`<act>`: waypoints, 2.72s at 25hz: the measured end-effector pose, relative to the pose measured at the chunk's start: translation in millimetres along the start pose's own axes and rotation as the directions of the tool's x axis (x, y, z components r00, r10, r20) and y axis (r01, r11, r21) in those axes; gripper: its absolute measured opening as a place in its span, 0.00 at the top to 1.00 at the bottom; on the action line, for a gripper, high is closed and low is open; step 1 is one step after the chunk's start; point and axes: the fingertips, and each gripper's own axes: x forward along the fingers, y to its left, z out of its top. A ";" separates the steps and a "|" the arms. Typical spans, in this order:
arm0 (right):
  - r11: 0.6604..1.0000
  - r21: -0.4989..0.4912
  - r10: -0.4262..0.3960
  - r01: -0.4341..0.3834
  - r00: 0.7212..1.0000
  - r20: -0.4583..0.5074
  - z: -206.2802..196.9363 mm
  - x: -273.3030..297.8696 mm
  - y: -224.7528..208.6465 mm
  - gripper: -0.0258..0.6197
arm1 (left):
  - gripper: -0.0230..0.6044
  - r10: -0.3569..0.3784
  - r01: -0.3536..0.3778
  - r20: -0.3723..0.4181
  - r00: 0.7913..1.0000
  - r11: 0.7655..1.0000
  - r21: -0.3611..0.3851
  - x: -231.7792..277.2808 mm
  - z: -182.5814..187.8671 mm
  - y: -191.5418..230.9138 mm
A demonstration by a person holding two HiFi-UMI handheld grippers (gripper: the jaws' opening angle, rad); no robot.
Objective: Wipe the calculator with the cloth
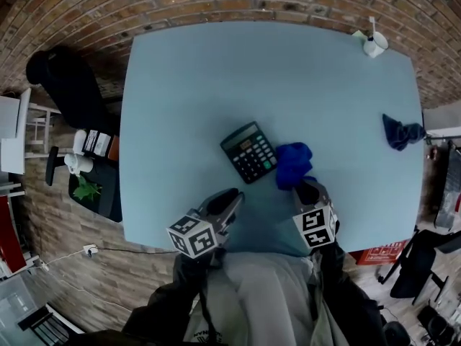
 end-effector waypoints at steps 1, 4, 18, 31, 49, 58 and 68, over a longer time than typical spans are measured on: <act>0.999 0.036 -0.019 0.018 0.999 0.042 5.0 -7.0 -8.7 0.85 | 0.81 0.001 -0.001 -0.003 1.000 1.000 -0.004 0.6 -0.6 1.0; 0.992 0.112 -0.079 0.059 0.981 0.178 36.8 -32.8 -36.6 0.86 | 0.82 0.009 -0.009 -0.002 1.000 1.000 -0.023 1.3 -0.1 9.5; 0.844 -0.257 0.471 -0.471 0.880 -0.063 99.5 45.0 128.3 0.87 | 0.74 0.167 -0.134 0.200 0.965 0.976 -0.170 -2.0 48.0 80.6; 0.946 -0.231 0.234 -0.228 0.972 0.000 152.1 72.0 56.8 0.87 | 0.72 0.233 -0.225 0.159 0.959 0.972 -0.066 43.5 79.6 95.4; 0.934 -0.269 0.209 -0.235 0.970 -0.124 110.9 61.3 65.3 0.87 | 0.86 0.297 -0.296 0.166 0.940 0.955 -0.028 47.9 81.8 98.2; 0.868 -0.206 0.425 -0.451 0.891 -0.162 73.3 23.6 121.1 0.87 | 0.85 0.294 -0.296 0.167 0.941 0.955 -0.019 50.9 82.5 97.1; 0.952 -0.279 0.164 -0.126 0.979 0.118 169.0 55.3 46.1 0.86 | 0.85 0.295 -0.296 0.167 0.941 0.955 -0.019 50.9 82.4 97.6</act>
